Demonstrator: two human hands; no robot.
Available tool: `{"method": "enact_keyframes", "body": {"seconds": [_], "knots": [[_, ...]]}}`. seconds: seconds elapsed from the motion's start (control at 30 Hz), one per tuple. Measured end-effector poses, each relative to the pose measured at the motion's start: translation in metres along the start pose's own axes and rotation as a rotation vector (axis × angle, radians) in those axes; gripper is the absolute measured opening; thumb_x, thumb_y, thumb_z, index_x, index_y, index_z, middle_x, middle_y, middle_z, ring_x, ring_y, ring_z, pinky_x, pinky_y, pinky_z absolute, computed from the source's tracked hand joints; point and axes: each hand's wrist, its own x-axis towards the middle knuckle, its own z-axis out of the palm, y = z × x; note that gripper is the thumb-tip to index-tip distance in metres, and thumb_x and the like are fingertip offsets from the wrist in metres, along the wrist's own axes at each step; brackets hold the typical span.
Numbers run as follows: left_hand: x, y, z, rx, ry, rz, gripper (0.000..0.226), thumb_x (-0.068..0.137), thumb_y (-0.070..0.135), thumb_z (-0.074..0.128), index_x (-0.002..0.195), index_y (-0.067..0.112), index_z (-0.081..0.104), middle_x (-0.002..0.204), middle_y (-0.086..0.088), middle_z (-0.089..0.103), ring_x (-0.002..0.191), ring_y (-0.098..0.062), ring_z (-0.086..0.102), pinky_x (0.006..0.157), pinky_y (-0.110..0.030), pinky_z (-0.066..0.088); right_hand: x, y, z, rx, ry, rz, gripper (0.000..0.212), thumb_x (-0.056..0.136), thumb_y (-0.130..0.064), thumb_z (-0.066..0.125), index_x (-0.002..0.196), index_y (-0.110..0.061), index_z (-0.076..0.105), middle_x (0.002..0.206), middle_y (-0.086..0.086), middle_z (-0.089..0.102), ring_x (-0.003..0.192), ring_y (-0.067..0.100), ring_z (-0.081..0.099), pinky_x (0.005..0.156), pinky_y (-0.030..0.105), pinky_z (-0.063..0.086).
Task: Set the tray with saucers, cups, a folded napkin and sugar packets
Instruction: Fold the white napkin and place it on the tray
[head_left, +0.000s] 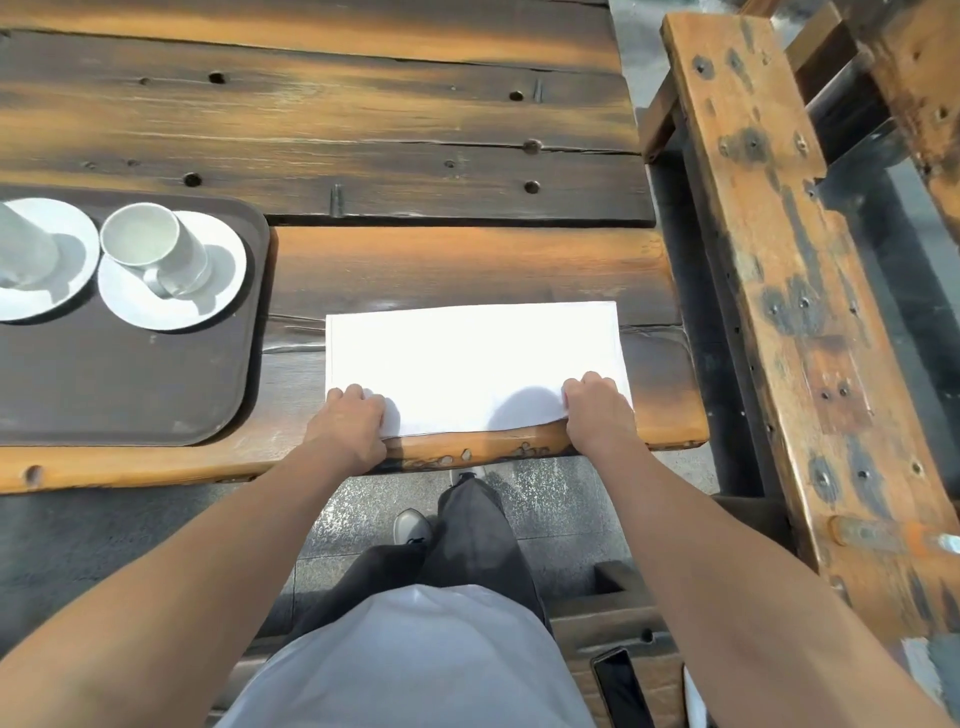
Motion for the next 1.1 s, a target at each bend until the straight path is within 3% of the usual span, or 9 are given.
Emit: {"method": "enact_keyframes", "body": {"seconds": [0.27,0.4,0.5,0.63,0.7,0.77,0.83,0.93,1.1], "knots": [[0.008,0.008,-0.013,0.036,-0.114,-0.023,0.041,0.082,0.033,0.062,0.117,0.014,0.051,0.119,-0.008,0.045,0.112,-0.028,0.041,0.097,-0.042,0.046,0.007,-0.001,-0.010,0.026,-0.178,-0.026,0.036,0.086,-0.005,0.053,0.122,-0.009,0.049,0.123,0.012,0.044,0.118,0.030,0.042,0.091,0.042,0.050],[0.020,0.015,-0.032,0.082,-0.224,0.016,0.052,0.084,0.071,0.050,0.087,0.020,0.055,0.109,-0.008,0.061,0.099,-0.027,0.055,0.092,-0.042,0.049,0.019,0.002,-0.029,0.001,-0.369,-0.053,0.044,0.083,-0.022,0.057,0.125,-0.013,0.047,0.127,0.012,0.043,0.121,0.032,0.040,0.098,0.046,0.046],[0.032,0.023,-0.046,0.018,-0.206,-0.020,0.063,0.091,0.069,0.040,0.110,0.013,0.060,0.114,-0.010,0.063,0.104,-0.028,0.058,0.095,-0.042,0.049,0.032,0.001,-0.038,0.051,-0.339,-0.052,0.042,0.084,-0.023,0.055,0.124,-0.013,0.049,0.127,0.012,0.046,0.119,0.032,0.043,0.098,0.046,0.046],[0.042,0.033,-0.055,0.000,-0.050,0.009,0.053,0.097,0.051,0.042,0.135,0.014,0.042,0.134,-0.012,0.046,0.124,-0.031,0.044,0.099,-0.046,0.045,0.051,-0.009,-0.040,0.117,-0.179,-0.097,0.047,0.084,-0.026,0.057,0.128,-0.014,0.047,0.125,0.011,0.046,0.120,0.032,0.043,0.093,0.042,0.047],[0.047,0.039,-0.056,0.006,0.025,0.045,0.053,0.098,0.049,0.041,0.139,0.015,0.036,0.140,-0.012,0.040,0.127,-0.031,0.039,0.097,-0.044,0.046,0.062,-0.018,-0.036,0.069,-0.152,-0.148,0.057,0.086,-0.033,0.057,0.139,-0.018,0.039,0.138,0.011,0.039,0.128,0.032,0.037,0.094,0.041,0.046],[0.053,0.043,-0.054,0.034,0.043,0.081,0.057,0.098,0.050,0.038,0.145,0.019,0.027,0.149,-0.014,0.029,0.132,-0.033,0.033,0.098,-0.045,0.045,0.071,-0.030,-0.029,-0.011,-0.155,-0.221,0.071,0.091,-0.046,0.054,0.150,-0.025,0.021,0.158,0.011,0.017,0.143,0.035,0.021,0.106,0.046,0.039],[0.059,0.046,-0.048,0.072,-0.004,0.096,0.065,0.099,0.055,0.032,0.153,0.029,0.007,0.161,-0.015,0.003,0.145,-0.040,0.014,0.107,-0.050,0.038,0.078,-0.043,-0.021,-0.045,-0.156,-0.280,0.080,0.093,-0.059,0.047,0.154,-0.034,0.004,0.164,0.007,-0.006,0.150,0.037,0.003,0.114,0.053,0.027],[0.070,0.044,-0.037,0.076,-0.075,0.062,0.072,0.096,0.066,0.020,0.149,0.044,-0.023,0.160,-0.007,-0.031,0.147,-0.047,-0.017,0.116,-0.063,0.016,0.086,-0.055,-0.009,-0.023,-0.201,-0.289,0.092,0.085,-0.077,0.041,0.152,-0.043,-0.013,0.163,0.003,-0.024,0.149,0.039,-0.015,0.113,0.065,0.013],[0.086,0.032,-0.028,0.064,-0.090,-0.069,0.077,0.088,0.078,0.011,0.137,0.048,-0.040,0.153,-0.001,-0.043,0.142,-0.050,-0.027,0.111,-0.073,0.006,0.098,-0.043,0.000,-0.017,-0.269,-0.219,0.116,0.068,-0.091,0.043,0.143,-0.047,-0.033,0.153,-0.001,-0.044,0.143,0.041,-0.032,0.108,0.076,0.004]]}}
